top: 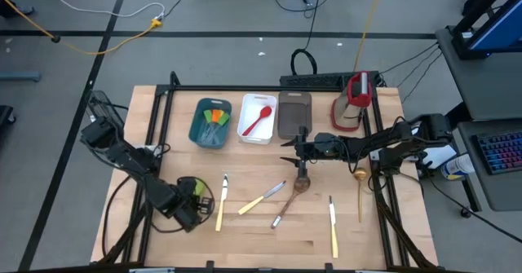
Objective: Pick & Place Kitchen Items
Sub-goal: Put the green serving spoon into the white bin
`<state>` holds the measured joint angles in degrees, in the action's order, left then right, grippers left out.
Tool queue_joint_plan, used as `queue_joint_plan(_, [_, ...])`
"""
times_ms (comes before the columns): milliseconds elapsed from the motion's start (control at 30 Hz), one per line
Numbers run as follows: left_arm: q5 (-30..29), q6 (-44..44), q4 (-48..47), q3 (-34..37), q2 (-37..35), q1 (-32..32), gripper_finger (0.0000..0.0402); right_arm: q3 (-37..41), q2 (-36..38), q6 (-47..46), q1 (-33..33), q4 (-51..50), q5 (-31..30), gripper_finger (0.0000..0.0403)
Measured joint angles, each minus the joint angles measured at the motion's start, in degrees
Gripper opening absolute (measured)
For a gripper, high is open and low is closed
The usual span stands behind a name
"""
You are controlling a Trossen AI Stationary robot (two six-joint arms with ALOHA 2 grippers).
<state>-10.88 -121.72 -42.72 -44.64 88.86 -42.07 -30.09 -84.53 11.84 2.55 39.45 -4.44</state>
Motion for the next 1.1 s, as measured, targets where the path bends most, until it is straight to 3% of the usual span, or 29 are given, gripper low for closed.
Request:
queue_joint_plan(300, [-0.2, 17.0, 0.2, -0.1, -1.4, 10.1, 0.002, 0.0, 0.0, -0.1, 0.0, 0.2, 0.0, 0.0201])
queue_joint_plan(700, [-3.4, 42.4, 1.3, -0.4, -8.8, 24.6, 0.0016, 0.0, 0.0, -0.6, 0.0, 0.2, 0.0, 0.0201])
queue_joint_plan(1100, [-4.2, 73.5, 2.7, -10.3, -9.9, 39.2, 0.0019, 0.0, 0.0, -0.6, 0.0, 0.3, 0.0, 0.0201])
